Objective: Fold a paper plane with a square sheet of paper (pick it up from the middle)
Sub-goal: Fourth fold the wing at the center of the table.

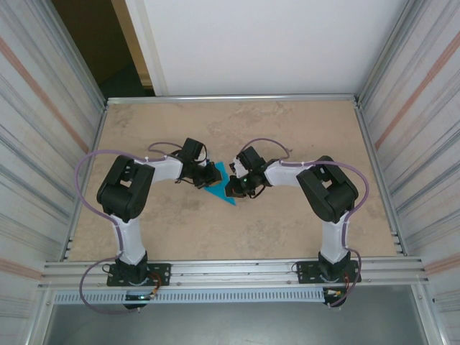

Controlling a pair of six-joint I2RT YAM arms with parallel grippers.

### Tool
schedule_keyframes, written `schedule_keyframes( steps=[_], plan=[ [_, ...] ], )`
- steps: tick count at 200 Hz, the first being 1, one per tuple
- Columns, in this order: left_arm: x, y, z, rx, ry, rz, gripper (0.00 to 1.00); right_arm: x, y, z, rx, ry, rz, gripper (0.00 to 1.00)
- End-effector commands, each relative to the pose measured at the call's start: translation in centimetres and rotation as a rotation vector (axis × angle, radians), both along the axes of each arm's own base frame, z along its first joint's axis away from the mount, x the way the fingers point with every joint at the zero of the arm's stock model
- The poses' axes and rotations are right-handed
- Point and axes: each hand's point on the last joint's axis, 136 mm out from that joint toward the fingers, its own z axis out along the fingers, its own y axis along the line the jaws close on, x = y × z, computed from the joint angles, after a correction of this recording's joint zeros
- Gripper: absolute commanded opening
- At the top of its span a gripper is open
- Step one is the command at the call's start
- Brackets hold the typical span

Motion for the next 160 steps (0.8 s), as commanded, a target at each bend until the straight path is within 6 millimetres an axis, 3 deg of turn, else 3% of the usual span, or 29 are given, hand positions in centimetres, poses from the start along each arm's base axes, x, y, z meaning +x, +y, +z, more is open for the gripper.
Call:
schedule_keyframes(
  steps=[1,71,120,143,160],
  plan=[
    [-2.4,3.4,-4.7,0.182,0.147,0.049,0.13,-0.9,-1.0,-1.7,-0.047,0.039,0.021,0.06],
    [-3.4,5.3,-6.2,0.304,0.218,0.064,0.13,-4.0,-3.0,-1.2,-0.04,0.066,0.07,0.05],
    [-3.5,5.4,-6.2,0.312,0.222,0.061,0.13,-6.7,-5.0,-1.2,-0.059,0.102,0.087,0.05],
    [-3.2,5.0,-5.9,0.293,0.212,0.055,0.13,-6.8,-5.6,-0.6,-0.057,0.091,0.075,0.05],
    [-3.0,4.8,-5.6,0.28,0.201,0.052,0.13,-5.7,-5.2,1.3,-0.021,0.036,0.057,0.05]
  ],
)
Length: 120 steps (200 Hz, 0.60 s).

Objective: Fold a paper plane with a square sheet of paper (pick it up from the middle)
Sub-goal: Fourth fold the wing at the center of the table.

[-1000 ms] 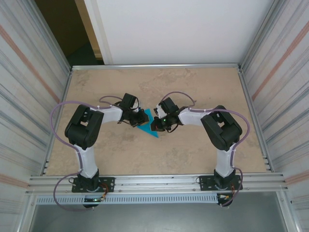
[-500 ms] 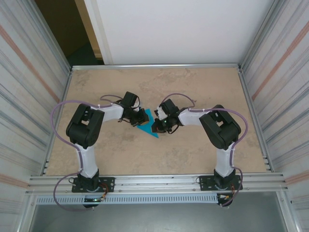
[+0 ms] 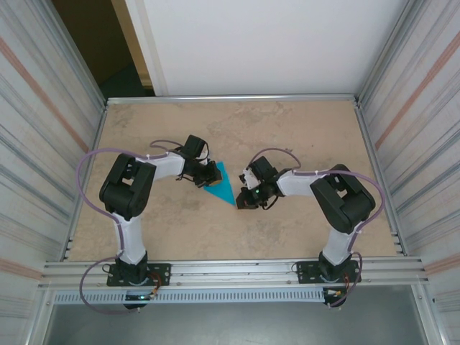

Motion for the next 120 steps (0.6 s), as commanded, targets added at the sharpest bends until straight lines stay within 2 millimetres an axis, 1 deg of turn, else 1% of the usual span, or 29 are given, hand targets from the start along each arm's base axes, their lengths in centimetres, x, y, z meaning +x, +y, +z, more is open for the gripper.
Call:
schedule_keyframes(
  steps=[1,13,25,46,65,79,99,120],
  plan=[
    [-3.0,4.6,-5.4,0.233,0.142,0.045,0.13,-0.6,-0.8,1.6,0.0,-0.003,0.002,0.05],
    [-2.9,4.4,-5.2,0.224,0.137,0.043,0.13,0.5,-0.3,3.1,0.03,-0.054,-0.012,0.06],
    [-2.9,4.1,-5.1,0.214,0.132,0.038,0.13,1.4,0.3,4.2,0.056,-0.093,-0.024,0.06],
    [-2.8,3.7,-4.9,0.197,0.125,0.032,0.13,3.0,1.7,4.9,0.09,-0.115,-0.03,0.07],
    [-2.7,3.5,-4.7,0.185,0.124,0.029,0.13,3.8,3.1,4.2,0.095,-0.104,-0.025,0.06],
    [-2.7,3.3,-4.6,0.181,0.121,0.026,0.14,4.4,3.8,3.5,0.087,-0.095,-0.03,0.05],
    [-2.7,3.1,-4.3,0.172,0.116,0.024,0.14,5.1,4.4,2.5,0.082,-0.073,-0.041,0.05],
    [-2.7,3.0,-4.1,0.165,0.114,0.02,0.14,5.0,4.7,1.5,0.085,-0.043,-0.028,0.04]
  ],
)
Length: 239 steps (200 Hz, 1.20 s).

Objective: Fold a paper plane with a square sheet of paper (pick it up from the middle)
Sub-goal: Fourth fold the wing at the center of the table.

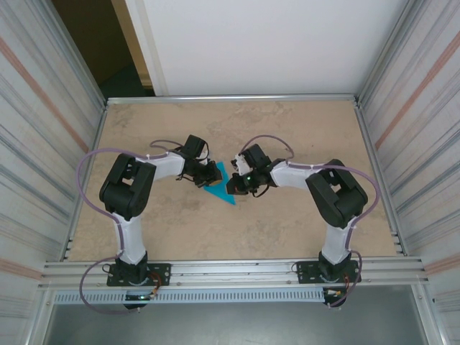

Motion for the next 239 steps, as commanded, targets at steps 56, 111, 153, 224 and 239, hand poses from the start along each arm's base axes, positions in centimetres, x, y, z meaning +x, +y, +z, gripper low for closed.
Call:
schedule_keyframes(
  steps=[56,111,153,224,239],
  plan=[
    [-3.4,4.0,-5.2,0.221,0.151,0.038,0.15,-2.7,-0.8,-4.2,-0.08,0.139,0.034,0.04],
    [-3.9,4.8,-6.0,0.263,0.174,0.043,0.15,-6.1,-3.1,-4.2,-0.108,0.194,0.058,0.04],
    [-3.8,4.6,-5.8,0.256,0.168,0.04,0.15,-8.1,-4.7,-4.1,-0.15,0.209,0.081,0.04],
    [-3.4,3.8,-4.9,0.207,0.141,0.028,0.15,-2.3,-2.4,2.6,0.018,-0.021,-0.026,0.04],
    [-3.3,3.6,-4.8,0.2,0.14,0.027,0.15,-1.6,-1.4,2.1,0.021,-0.012,-0.021,0.04]
  ],
)
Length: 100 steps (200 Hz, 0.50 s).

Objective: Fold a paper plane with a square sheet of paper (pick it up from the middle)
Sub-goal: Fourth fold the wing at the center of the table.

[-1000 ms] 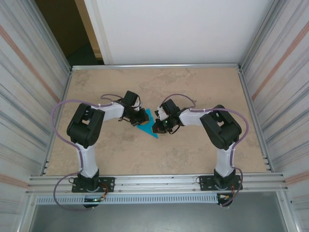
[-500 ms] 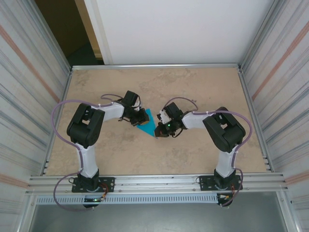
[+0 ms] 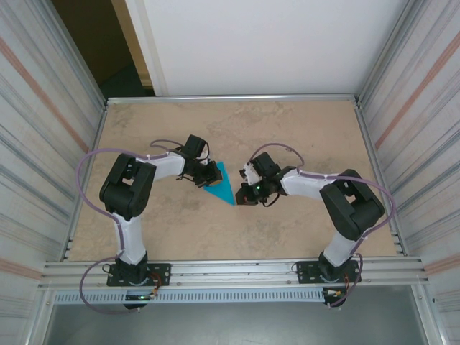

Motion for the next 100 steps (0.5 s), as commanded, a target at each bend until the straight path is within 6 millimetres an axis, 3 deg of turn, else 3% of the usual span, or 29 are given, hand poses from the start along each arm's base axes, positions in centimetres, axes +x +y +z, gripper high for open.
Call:
schedule_keyframes(
  steps=[1,48,100],
  plan=[
    [-3.3,3.6,-4.8,0.19,0.14,0.027,0.15,2.3,1.8,1.1,0.042,-0.043,-0.025,0.04],
    [-3.1,3.2,-4.3,0.175,0.133,0.024,0.15,4.1,3.7,-1.3,-0.013,-0.034,-0.018,0.03],
    [-2.5,2.6,-2.8,0.141,0.099,0.013,0.15,3.6,2.4,-4.8,-0.11,0.02,-0.025,0.01]
  ],
)
